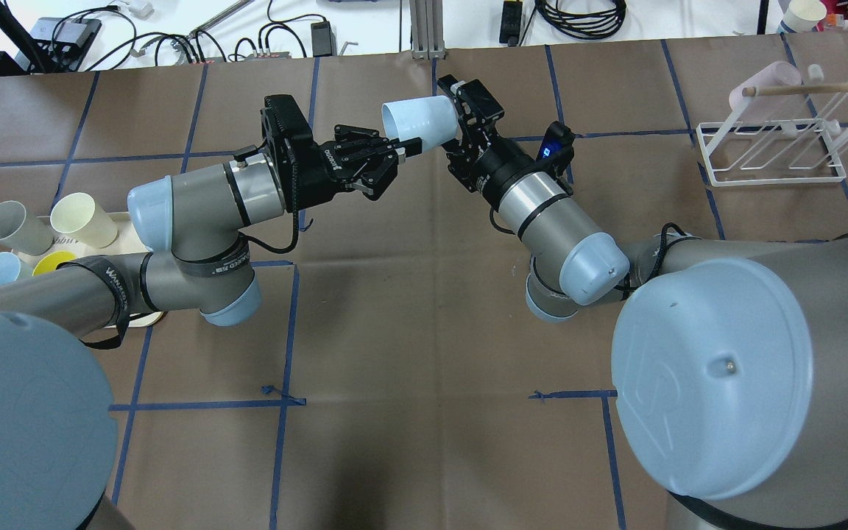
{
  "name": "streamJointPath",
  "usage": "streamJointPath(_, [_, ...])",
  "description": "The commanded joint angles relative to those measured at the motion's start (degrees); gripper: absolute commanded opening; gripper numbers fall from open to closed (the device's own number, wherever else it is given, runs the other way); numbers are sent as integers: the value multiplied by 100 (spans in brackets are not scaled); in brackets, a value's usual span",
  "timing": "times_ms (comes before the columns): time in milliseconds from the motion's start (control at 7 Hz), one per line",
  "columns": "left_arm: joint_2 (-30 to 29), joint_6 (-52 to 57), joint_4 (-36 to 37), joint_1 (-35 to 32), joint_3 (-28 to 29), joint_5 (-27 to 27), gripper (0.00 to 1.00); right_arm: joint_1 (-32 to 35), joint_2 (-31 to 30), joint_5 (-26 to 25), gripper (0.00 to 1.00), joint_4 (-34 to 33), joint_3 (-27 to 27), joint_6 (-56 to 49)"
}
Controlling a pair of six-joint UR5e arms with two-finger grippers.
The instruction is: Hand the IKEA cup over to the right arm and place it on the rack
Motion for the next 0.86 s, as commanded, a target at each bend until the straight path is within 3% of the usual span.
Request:
streamJointPath(0, [2, -17, 3, -1, 2, 7, 2, 93, -1, -3, 100, 29, -78, 18])
streamJointPath(714, [19, -78, 3, -1, 2, 7, 3, 137, 17, -161, 99, 38, -131, 9])
